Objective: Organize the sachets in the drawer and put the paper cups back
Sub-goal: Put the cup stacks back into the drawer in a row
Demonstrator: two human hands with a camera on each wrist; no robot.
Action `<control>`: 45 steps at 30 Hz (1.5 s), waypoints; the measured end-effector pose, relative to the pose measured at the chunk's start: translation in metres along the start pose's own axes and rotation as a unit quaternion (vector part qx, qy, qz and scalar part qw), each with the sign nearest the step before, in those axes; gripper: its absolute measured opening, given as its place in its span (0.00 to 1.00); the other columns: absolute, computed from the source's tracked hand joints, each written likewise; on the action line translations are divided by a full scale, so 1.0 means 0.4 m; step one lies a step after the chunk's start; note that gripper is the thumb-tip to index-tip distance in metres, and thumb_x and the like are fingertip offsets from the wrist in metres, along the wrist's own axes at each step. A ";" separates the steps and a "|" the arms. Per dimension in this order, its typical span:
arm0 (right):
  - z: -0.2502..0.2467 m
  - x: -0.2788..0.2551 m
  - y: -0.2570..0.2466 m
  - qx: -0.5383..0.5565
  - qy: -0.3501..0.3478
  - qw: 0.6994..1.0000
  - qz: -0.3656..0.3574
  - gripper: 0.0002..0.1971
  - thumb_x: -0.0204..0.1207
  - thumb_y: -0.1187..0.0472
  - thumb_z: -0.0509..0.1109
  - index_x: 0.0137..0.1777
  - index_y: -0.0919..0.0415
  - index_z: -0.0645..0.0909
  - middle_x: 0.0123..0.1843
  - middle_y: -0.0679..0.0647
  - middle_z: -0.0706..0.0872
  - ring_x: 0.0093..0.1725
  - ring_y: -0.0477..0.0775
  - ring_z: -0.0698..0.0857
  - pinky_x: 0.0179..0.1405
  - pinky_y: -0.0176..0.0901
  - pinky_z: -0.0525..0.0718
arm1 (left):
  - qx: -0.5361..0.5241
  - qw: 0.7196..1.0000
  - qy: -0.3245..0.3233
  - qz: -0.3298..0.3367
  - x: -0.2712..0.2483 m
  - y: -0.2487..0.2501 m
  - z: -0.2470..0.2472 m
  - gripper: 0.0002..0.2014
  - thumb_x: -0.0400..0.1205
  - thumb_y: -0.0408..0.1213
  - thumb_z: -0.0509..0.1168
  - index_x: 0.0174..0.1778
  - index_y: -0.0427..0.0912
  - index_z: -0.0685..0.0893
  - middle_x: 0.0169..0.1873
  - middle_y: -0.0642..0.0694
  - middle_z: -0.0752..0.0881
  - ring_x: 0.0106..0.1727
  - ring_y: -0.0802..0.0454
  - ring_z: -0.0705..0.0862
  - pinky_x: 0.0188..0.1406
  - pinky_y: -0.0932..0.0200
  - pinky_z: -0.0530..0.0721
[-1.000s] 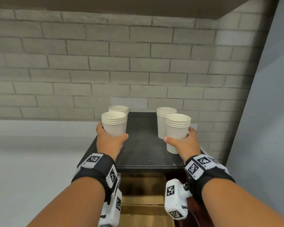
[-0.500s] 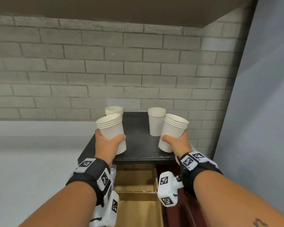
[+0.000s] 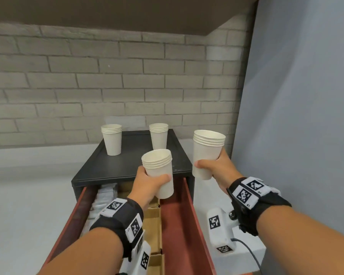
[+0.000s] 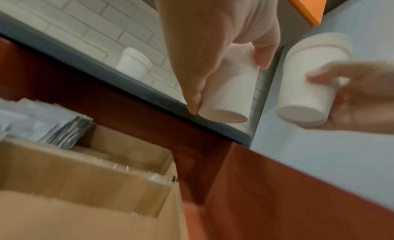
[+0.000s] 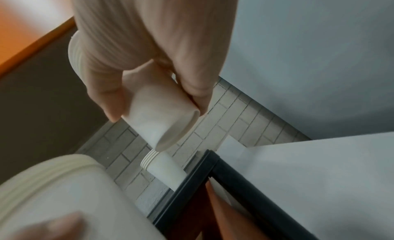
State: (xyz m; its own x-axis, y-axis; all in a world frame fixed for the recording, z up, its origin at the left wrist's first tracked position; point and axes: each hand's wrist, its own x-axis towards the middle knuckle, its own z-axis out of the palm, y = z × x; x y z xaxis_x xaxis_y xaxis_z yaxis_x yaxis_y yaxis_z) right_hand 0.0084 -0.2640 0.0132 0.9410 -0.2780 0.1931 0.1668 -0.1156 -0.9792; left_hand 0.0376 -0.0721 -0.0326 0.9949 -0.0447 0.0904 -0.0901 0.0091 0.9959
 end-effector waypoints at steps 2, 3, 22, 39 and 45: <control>-0.027 -0.016 0.005 -0.010 -0.010 1.000 0.001 0.45 0.46 0.59 0.80 0.69 0.54 0.70 0.59 0.57 0.83 0.59 0.58 0.83 0.61 0.61 0.83 | 0.026 0.999 -0.012 -0.026 -0.009 -0.051 0.019 0.46 0.48 0.46 0.79 0.66 0.44 0.75 0.57 0.43 0.86 0.56 0.47 0.86 0.55 0.44 0.86; -0.038 -0.022 0.009 -0.014 -0.016 1.000 0.001 0.44 0.48 0.61 0.80 0.69 0.53 0.70 0.59 0.56 0.83 0.59 0.57 0.82 0.61 0.60 0.83 | 0.043 0.998 -0.016 -0.038 -0.011 -0.079 0.026 0.47 0.48 0.46 0.79 0.66 0.44 0.75 0.57 0.44 0.86 0.55 0.47 0.86 0.56 0.42 0.86; -0.006 -0.010 0.074 -0.026 -0.092 0.995 0.020 0.47 0.46 0.56 0.81 0.70 0.50 0.67 0.60 0.54 0.82 0.61 0.56 0.81 0.61 0.57 0.83 | 0.309 0.951 0.031 -0.012 0.026 -0.180 0.055 0.37 0.64 0.26 0.73 0.69 0.46 0.68 0.61 0.45 0.83 0.62 0.41 0.78 0.60 0.48 0.81; 0.000 -0.020 0.060 -0.038 -0.103 0.994 0.030 0.44 0.49 0.59 0.82 0.69 0.51 0.69 0.60 0.54 0.82 0.60 0.55 0.81 0.61 0.56 0.83 | 0.351 0.933 0.070 -0.027 0.036 -0.155 0.057 0.25 0.74 0.30 0.66 0.69 0.46 0.74 0.60 0.44 0.83 0.67 0.41 0.72 0.59 0.55 0.76; 0.017 -0.049 0.044 -0.057 -0.120 0.991 0.029 0.44 0.49 0.56 0.82 0.69 0.51 0.69 0.60 0.53 0.82 0.60 0.54 0.81 0.60 0.57 0.84 | 0.231 0.969 0.091 -0.008 0.003 -0.046 0.009 0.11 0.77 0.30 0.65 0.56 0.40 0.83 0.48 0.42 0.87 0.43 0.50 0.82 0.45 0.63 0.76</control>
State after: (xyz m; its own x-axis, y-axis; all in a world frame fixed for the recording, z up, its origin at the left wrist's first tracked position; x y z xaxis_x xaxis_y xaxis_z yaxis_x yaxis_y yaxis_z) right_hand -0.0051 -0.2543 -0.0082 0.9933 -0.0535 0.1028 0.0889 -0.2173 -0.9721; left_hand 0.0402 -0.0760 -0.0506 0.9840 0.1364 0.1149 -0.0439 -0.4393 0.8973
